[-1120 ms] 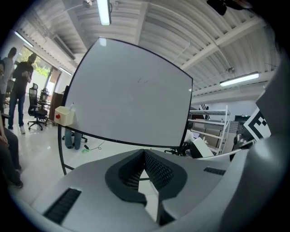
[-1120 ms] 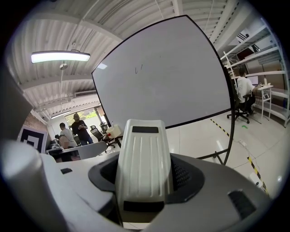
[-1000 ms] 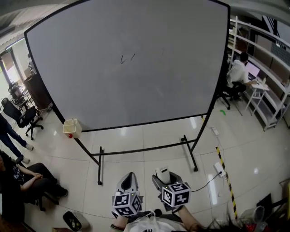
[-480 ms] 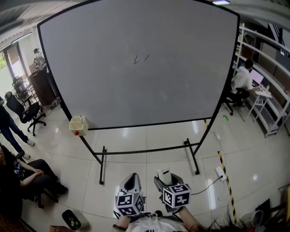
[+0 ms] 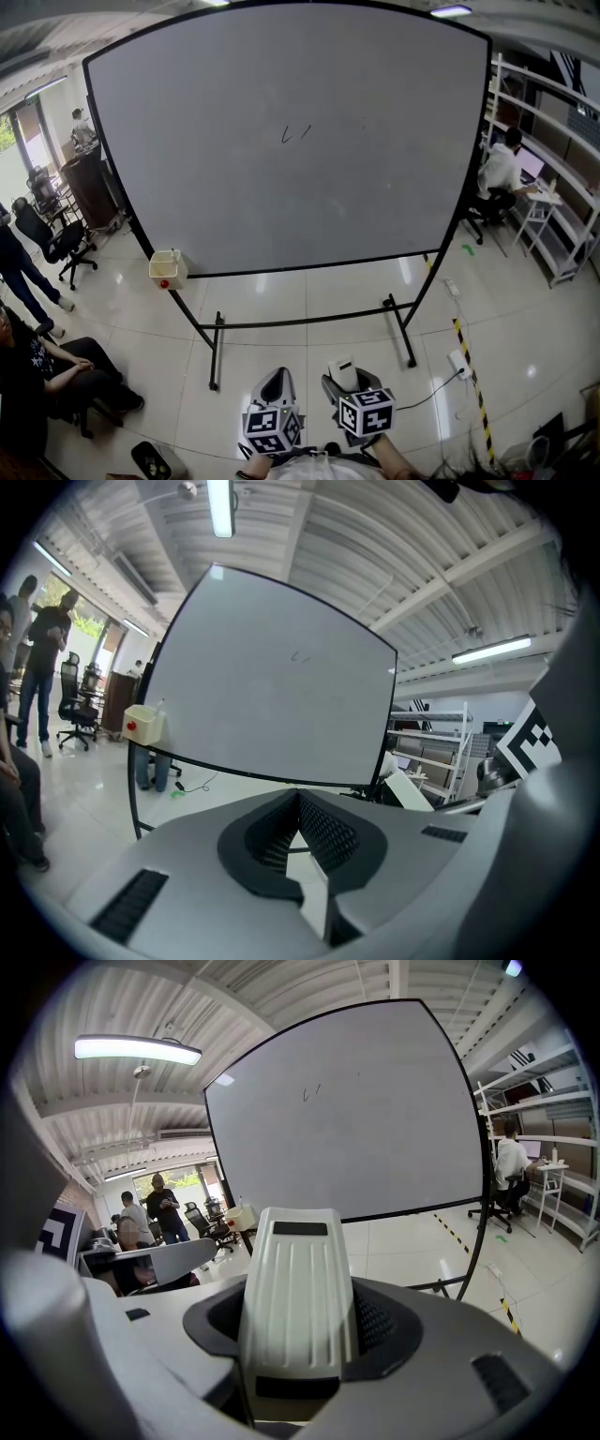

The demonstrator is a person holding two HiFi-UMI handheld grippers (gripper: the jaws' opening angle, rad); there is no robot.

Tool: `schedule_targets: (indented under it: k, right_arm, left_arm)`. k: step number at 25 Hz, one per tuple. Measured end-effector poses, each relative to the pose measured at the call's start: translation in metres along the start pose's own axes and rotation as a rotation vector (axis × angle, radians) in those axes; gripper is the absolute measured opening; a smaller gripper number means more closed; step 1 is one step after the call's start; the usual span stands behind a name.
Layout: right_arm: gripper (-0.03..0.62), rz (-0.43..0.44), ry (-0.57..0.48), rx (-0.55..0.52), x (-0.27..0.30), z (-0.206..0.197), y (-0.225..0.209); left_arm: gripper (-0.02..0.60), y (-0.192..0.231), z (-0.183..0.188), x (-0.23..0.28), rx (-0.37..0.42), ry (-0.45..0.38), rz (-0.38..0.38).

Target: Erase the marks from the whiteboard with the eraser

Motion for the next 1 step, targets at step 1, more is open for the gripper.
schedule_targets:
  k: [1]
  right_arm:
    - [0.275, -0.001, 0.0, 0.0, -0.0007, -0.0003, 0.0008]
  left_arm:
    - [-0.005, -0.0003, 0.0004, -0.0006, 0.002, -0.002, -0.002]
Point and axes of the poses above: the fingertips, and each gripper's own axes: x forward along the fingers, y to its left, z out of its top, the point moved 10 cm from there along -x, backward along the fingers, and after that the axes turned 14 degrees about y, right-handed, at the moved point
